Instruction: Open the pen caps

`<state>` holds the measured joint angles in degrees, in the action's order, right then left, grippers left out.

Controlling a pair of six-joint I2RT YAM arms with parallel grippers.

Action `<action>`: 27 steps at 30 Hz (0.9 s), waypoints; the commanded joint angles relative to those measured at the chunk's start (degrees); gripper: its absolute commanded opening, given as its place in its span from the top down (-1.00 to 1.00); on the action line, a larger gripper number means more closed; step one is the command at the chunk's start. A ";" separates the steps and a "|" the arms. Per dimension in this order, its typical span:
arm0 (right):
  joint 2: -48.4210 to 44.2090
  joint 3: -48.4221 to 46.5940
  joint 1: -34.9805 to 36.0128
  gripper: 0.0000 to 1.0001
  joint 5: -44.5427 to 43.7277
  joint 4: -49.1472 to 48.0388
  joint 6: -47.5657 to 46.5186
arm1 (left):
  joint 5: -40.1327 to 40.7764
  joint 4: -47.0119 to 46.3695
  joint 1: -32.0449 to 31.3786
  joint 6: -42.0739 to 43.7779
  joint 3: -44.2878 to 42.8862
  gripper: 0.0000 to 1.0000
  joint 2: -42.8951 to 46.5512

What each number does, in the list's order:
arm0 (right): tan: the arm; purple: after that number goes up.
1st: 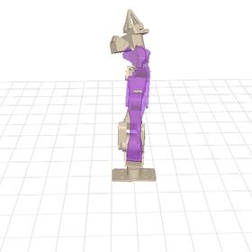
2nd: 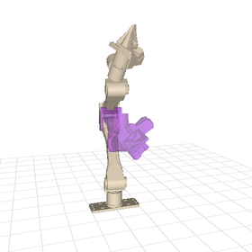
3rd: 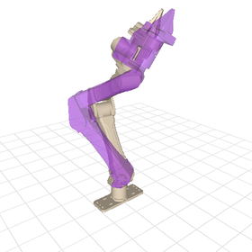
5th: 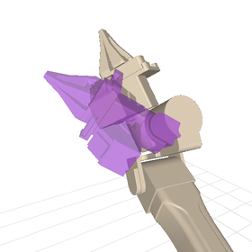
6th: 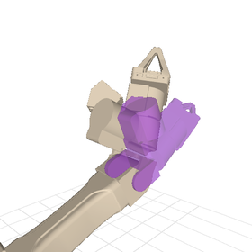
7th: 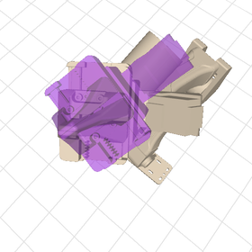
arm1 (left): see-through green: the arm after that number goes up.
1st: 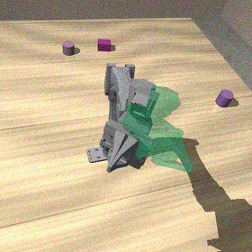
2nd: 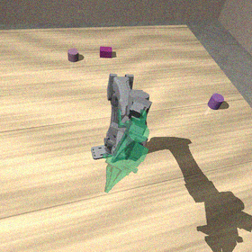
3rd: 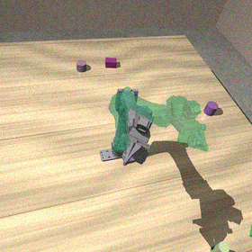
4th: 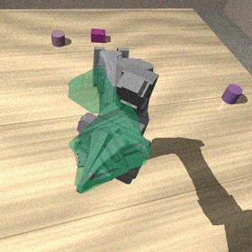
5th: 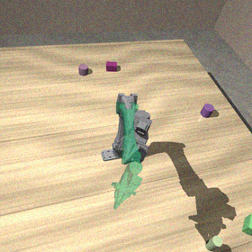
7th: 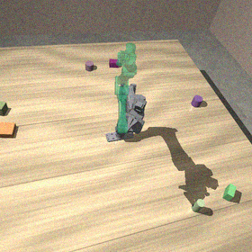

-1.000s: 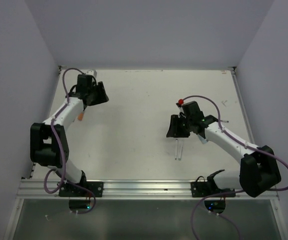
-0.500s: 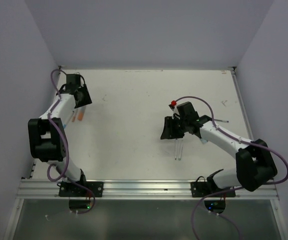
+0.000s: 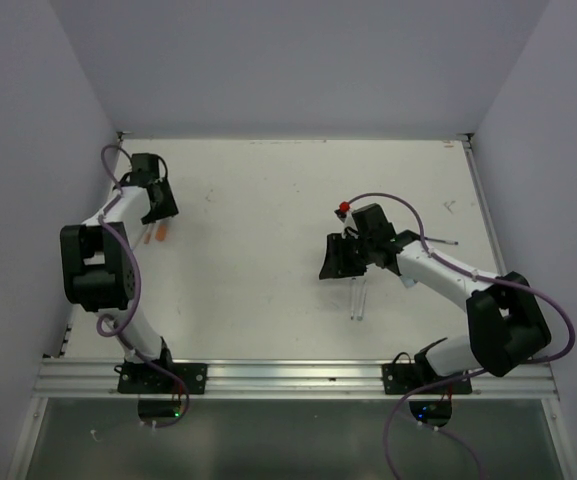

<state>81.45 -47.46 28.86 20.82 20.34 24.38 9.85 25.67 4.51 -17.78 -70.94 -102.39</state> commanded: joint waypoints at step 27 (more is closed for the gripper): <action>0.38 0.97 0.14 0.04 2.30 -2.14 -1.79 | -9.58 -6.42 3.75 0.29 2.29 0.21 -6.86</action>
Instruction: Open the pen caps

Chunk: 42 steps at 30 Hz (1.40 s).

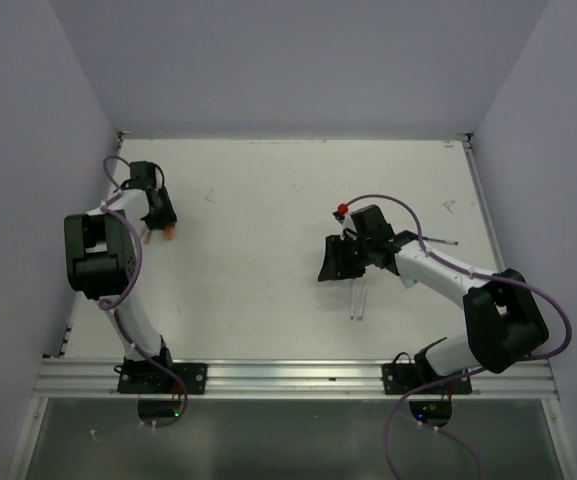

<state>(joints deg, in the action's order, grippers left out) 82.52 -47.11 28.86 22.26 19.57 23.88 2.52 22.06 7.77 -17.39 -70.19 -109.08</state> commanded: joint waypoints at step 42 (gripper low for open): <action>2.02 -8.70 7.69 -0.16 2.00 -14.91 23.58 | -23.18 -24.43 -38.79 -17.33 32.93 1.00 40.44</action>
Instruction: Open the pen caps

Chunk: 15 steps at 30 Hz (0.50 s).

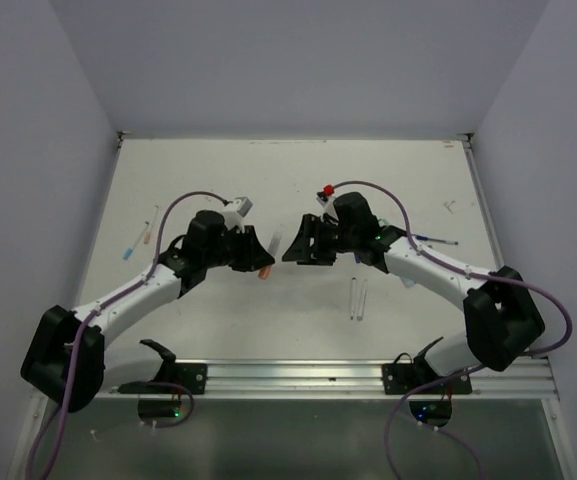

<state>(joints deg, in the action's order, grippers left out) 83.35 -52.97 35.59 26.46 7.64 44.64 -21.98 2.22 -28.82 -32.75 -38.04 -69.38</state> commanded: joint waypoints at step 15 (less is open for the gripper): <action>6.12 -2.75 2.90 -0.01 -4.49 -6.76 6.16 | 4.49 -5.47 -9.32 -2.84 1.22 1.00 1.01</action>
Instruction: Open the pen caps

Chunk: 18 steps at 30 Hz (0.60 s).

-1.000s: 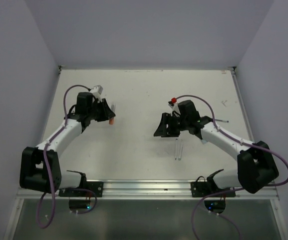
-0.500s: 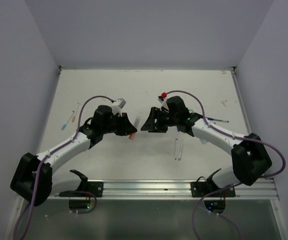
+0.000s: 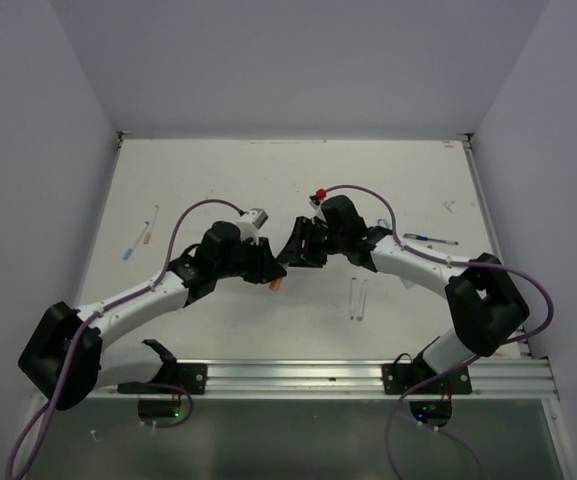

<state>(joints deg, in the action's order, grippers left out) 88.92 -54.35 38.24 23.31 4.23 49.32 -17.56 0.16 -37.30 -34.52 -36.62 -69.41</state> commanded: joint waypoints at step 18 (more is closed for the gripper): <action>-0.94 -1.11 0.87 1.00 -0.90 -4.67 0.95 | -0.37 -3.07 -1.72 -0.20 -0.65 0.21 1.90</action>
<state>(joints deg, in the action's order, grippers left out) 90.02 -54.59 38.85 23.92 0.62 51.22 -17.15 0.23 -38.39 -35.20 -36.62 -68.88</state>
